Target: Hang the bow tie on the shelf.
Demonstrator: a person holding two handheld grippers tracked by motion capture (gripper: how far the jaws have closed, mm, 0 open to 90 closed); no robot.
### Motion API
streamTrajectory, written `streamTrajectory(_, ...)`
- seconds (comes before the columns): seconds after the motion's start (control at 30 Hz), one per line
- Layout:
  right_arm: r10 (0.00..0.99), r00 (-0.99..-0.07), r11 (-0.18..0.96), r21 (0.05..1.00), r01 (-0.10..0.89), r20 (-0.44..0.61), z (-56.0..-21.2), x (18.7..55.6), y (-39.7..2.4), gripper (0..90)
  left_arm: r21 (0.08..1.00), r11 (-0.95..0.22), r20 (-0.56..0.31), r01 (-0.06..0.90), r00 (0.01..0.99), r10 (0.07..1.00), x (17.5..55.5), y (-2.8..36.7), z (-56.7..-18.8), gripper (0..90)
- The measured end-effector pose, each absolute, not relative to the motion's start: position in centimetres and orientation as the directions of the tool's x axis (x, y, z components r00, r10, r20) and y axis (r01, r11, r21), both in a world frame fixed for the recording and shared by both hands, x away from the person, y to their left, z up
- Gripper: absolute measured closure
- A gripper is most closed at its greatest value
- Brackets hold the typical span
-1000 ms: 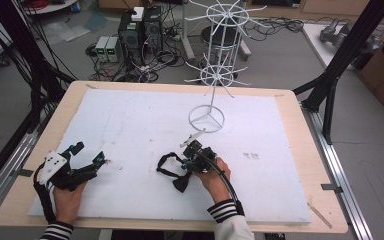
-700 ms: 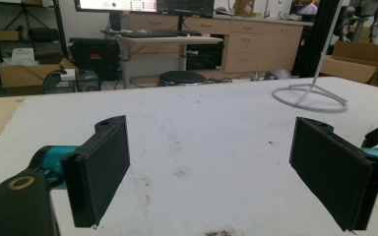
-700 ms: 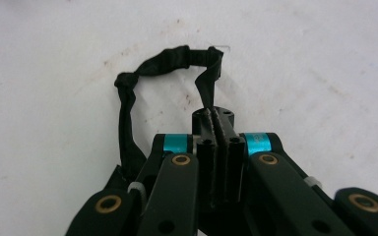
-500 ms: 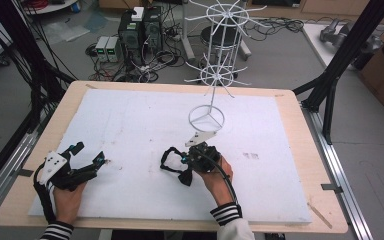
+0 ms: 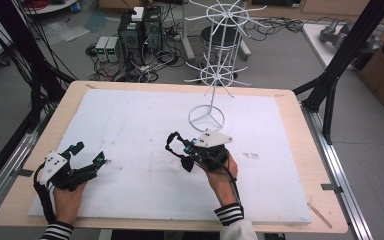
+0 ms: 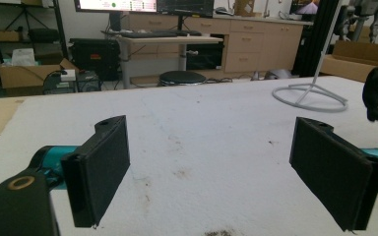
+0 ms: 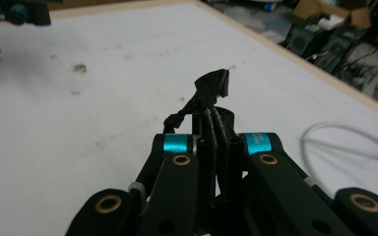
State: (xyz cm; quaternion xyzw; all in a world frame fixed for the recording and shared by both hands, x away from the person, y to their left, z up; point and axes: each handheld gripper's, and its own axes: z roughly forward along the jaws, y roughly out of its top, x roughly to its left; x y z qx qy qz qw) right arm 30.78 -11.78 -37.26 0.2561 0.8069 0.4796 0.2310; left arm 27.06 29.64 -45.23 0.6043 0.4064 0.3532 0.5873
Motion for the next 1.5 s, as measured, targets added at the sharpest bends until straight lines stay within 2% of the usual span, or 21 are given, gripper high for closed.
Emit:
streamTrajectory(0.13,0.658,-0.74,0.369,0.916,0.156,-0.138,-36.8,30.6,-12.4,88.0,0.997,0.021,-0.051,0.076,0.42,0.906,27.1,29.6,-45.2,15.7)
streamTrajectory(0.47,0.704,-0.703,0.289,0.945,0.151,-0.103,-35.4,30.9,-14.3,88.0,0.997,0.018,-0.049,0.078,0.421,0.906,27.1,29.6,-45.2,15.7)
streamTrajectory(1.03,0.776,-0.617,0.216,0.974,0.062,-0.133,-32.3,31.4,-15.5,88.1,0.997,0.017,-0.049,0.079,0.42,0.906,27.1,29.6,-45.2,15.7)
streamTrajectory(1.5,0.83,-0.546,0.172,0.984,0.051,-0.117,-30.9,33.4,-16.3,88.1,0.997,0.019,-0.051,0.078,0.42,0.906,27.1,29.6,-45.2,15.7)
